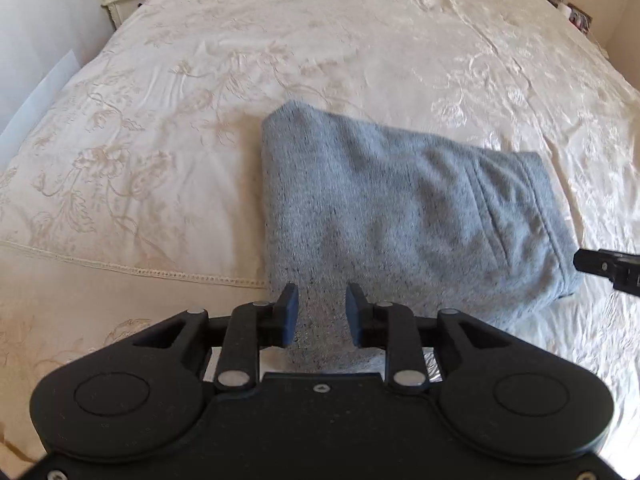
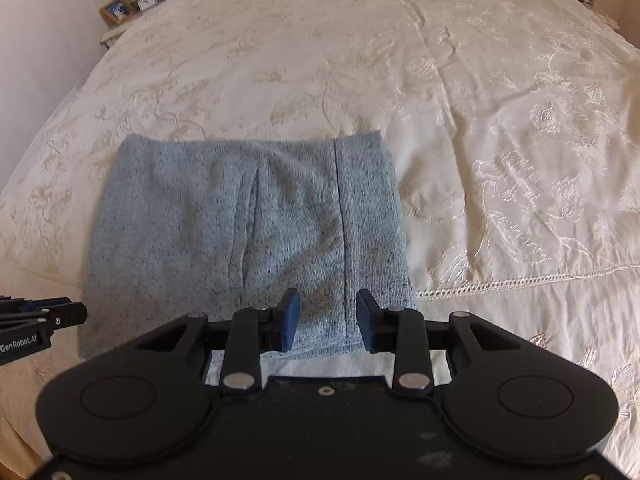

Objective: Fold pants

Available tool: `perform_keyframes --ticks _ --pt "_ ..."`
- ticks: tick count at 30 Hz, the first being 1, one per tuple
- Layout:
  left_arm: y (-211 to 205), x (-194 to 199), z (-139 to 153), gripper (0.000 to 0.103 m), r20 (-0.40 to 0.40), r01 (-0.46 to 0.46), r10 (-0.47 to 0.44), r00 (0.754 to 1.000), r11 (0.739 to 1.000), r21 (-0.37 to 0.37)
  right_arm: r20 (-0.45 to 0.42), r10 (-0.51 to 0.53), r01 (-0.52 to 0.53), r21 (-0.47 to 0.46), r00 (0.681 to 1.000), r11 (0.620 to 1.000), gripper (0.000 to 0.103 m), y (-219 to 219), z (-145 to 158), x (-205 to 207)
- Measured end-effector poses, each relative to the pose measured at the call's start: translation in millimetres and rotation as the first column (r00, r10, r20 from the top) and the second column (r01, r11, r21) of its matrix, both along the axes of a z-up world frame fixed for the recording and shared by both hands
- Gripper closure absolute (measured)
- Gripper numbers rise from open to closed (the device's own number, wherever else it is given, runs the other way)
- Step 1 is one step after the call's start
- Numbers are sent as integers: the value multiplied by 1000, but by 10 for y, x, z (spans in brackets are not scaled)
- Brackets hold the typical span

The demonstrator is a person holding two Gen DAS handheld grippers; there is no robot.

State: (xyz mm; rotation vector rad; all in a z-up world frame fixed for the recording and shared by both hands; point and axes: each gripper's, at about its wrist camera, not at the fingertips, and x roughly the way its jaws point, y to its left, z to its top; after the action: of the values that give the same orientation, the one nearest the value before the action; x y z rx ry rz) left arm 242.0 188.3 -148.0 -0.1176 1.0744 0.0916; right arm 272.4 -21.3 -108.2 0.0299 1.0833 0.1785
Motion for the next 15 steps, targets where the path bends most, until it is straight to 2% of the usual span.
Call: perform_keyframes --ticks 4,9,15 --pt "-156 -89 219 64 10 -46 46 999 999 -16 39 -9 8 14 999 1000 69 -27 288 -108" --pt "-427 -259 414 64 -5 -77 77 997 997 -9 83 29 -30 17 996 999 69 -66 591 -323" --pt "-692 -470 616 64 23 -64 64 998 998 20 111 39 -45 55 993 997 69 -175 892 -642"
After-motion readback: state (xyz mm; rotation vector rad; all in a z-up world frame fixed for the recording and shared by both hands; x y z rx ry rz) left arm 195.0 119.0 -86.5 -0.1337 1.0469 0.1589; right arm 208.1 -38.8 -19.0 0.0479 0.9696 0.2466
